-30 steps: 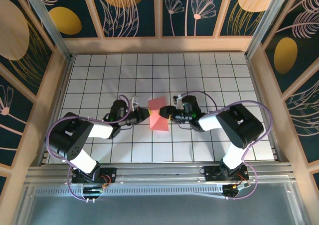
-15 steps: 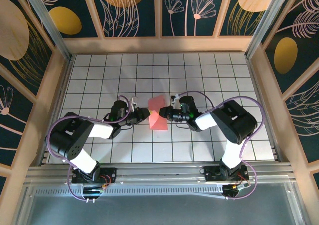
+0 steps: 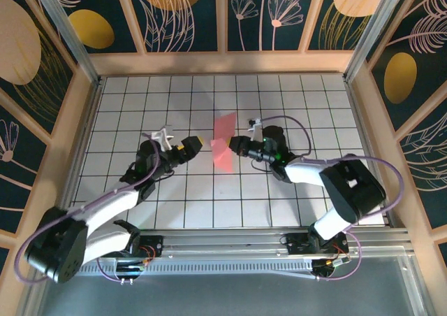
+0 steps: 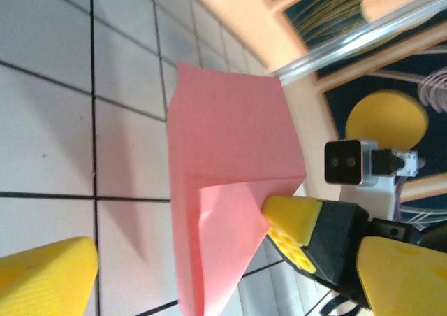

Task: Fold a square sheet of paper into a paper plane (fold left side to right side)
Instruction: Turn over the paper at the center of the table.

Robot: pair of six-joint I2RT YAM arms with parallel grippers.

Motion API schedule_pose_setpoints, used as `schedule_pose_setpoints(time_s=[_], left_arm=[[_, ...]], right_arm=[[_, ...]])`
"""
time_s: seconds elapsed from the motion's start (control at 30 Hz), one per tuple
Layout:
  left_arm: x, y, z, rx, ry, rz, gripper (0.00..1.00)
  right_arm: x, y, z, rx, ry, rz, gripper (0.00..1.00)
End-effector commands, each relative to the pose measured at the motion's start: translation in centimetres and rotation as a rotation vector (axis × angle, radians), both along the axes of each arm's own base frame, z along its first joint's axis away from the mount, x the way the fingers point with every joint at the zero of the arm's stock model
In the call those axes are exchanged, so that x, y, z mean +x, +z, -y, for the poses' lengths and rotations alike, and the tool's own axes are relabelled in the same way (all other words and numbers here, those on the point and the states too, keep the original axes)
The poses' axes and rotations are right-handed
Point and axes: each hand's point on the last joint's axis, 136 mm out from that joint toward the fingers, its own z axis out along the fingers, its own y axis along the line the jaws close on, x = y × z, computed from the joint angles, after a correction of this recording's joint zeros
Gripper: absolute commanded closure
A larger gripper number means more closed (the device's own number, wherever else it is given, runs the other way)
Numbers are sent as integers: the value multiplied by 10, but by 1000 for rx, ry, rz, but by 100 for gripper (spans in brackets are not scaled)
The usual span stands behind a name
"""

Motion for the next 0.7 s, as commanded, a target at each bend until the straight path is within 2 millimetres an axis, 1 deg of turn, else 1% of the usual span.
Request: schedule_pose_setpoints(time_s=[0.0, 0.03, 0.07, 0.17, 0.27, 0.3, 0.43, 0.5, 0.6, 0.67], left_arm=[[-8, 8, -19, -5, 72, 30, 1], [-11, 16, -20, -31, 70, 53, 1], [-16, 24, -22, -62, 67, 77, 1], [-30, 41, -23, -170, 43, 144, 1], [-46, 61, -20, -292, -17, 216, 1], [-50, 68, -18, -321, -41, 234, 1], [-57, 79, -11, -345, -106, 254, 1], [-59, 82, -8, -358, -128, 255, 1], [-59, 80, -4, -379, -150, 238, 1], [-58, 79, -1, -393, -164, 226, 1]], right_arm=[[-3, 33, 8, 47, 2, 92, 100], [-6, 43, 8, 69, 12, 109, 100], [1, 53, 18, 88, -10, 130, 100], [-3, 80, 19, 134, 0, 173, 100], [-9, 100, 18, 189, 21, 192, 100], [-11, 105, 18, 206, 27, 192, 100], [-17, 117, 13, 257, 54, 188, 100], [-20, 122, 10, 273, 65, 190, 100], [-18, 127, 8, 282, 62, 198, 100], [-23, 130, 2, 291, 77, 201, 100]])
